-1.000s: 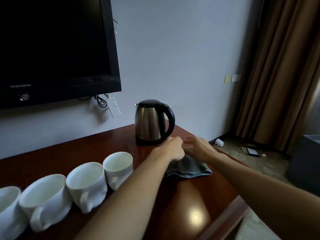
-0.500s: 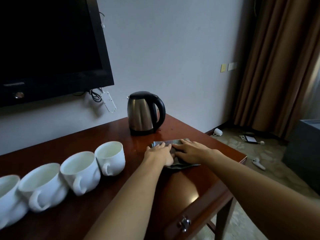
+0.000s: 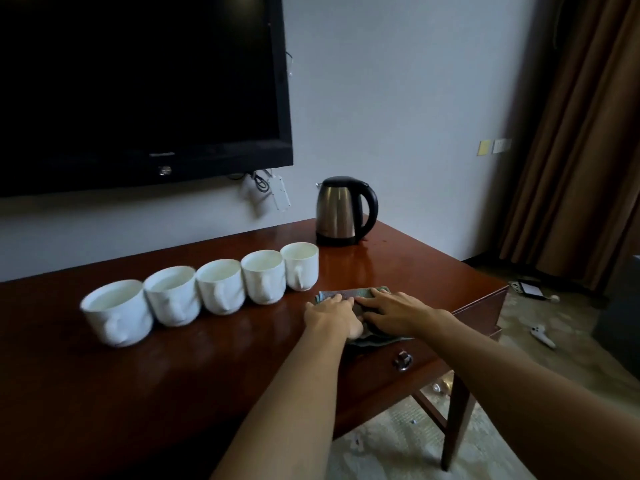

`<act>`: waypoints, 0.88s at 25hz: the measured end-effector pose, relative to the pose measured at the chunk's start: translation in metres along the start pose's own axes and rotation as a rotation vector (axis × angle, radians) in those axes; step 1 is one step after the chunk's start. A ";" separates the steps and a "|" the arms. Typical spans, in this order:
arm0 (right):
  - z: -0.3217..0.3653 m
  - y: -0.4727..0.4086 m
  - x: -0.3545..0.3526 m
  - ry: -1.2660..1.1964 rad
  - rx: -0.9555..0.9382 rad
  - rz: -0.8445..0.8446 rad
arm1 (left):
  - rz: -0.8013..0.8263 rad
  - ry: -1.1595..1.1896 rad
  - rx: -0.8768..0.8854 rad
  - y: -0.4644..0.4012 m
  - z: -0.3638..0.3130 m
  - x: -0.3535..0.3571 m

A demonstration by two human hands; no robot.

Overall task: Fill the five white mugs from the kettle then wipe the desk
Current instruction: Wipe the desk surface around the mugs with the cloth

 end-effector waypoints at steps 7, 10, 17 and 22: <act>0.099 0.014 0.013 -0.080 -0.084 -0.031 | -0.047 0.058 -0.078 0.063 0.081 0.032; 0.149 0.016 0.017 -0.047 -0.119 -0.026 | -0.066 0.112 -0.127 0.093 0.121 0.049; 0.284 0.013 0.025 0.004 -0.303 -0.003 | -0.075 0.186 -0.254 0.176 0.228 0.086; 0.397 0.020 0.028 0.067 -0.445 0.027 | -0.077 0.277 -0.371 0.245 0.309 0.117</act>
Point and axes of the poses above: each hand's wrist, its own y-axis away from the middle knuckle, its own x-axis out of the palm, z = x × y, the point moved 5 cm from there along -y, towards the middle knuckle, and after that the axes turned 13 degrees about z, right-handed, at the moved point
